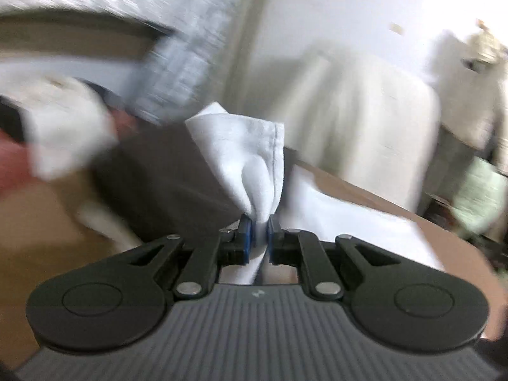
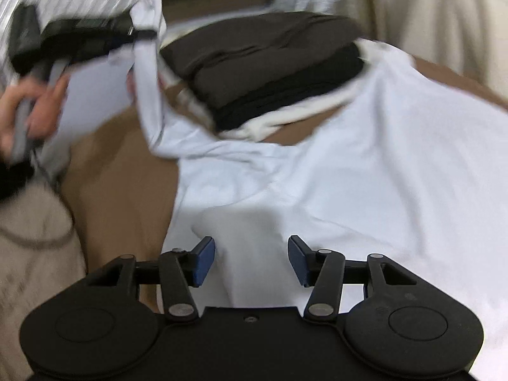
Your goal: Fold clothes
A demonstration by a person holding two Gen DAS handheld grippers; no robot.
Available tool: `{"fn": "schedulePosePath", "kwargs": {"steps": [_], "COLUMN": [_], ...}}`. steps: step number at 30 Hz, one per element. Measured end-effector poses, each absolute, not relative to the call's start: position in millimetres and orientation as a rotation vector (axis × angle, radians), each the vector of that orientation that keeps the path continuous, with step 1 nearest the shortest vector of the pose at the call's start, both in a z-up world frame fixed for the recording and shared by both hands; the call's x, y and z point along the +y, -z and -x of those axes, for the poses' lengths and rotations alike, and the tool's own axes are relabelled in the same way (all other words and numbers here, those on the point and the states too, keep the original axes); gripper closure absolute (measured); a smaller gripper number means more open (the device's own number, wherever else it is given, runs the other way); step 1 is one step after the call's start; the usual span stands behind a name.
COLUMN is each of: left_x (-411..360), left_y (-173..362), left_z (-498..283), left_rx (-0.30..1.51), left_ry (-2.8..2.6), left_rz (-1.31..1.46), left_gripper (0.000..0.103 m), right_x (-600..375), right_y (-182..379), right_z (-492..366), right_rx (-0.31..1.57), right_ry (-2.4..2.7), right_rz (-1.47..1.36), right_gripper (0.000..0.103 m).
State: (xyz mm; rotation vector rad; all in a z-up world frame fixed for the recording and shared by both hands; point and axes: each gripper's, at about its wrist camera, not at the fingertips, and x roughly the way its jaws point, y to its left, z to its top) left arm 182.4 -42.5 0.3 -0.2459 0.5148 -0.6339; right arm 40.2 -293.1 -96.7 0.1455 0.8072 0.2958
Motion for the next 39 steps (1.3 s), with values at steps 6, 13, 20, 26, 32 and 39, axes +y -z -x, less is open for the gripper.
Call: {"fn": "schedulePosePath", "kwargs": {"steps": [6, 13, 20, 26, 32, 39], "left_x": [-150, -240, -148, -122, -125, -170], "left_y": [-13, 7, 24, 63, 69, 62], "left_z": [-158, -136, -172, -209, -192, -151], "left_rx": [0.737, 1.017, 0.920, 1.028, 1.080, 0.891], "left_ry": [0.932, 1.103, 0.839, 0.530, 0.706, 0.812], "left_rz": [0.247, 0.172, 0.104, -0.098, 0.013, -0.317], "left_gripper": [0.093, 0.011, 0.009, 0.011, 0.011, 0.011], "right_x": [-328, -351, -380, -398, -426, -444], "right_y": [93, 96, 110, 108, 103, 101], "right_z": [-13, 12, 25, 24, 31, 20], "right_rx": [0.791, 0.769, 0.799, 0.802, 0.765, 0.811], "right_ry": [-0.246, -0.181, -0.108, -0.078, 0.009, 0.238], "right_rz": [-0.251, -0.310, -0.415, -0.577, -0.800, -0.783], "right_gripper": [0.046, 0.041, 0.041, 0.041, 0.036, 0.036]}}
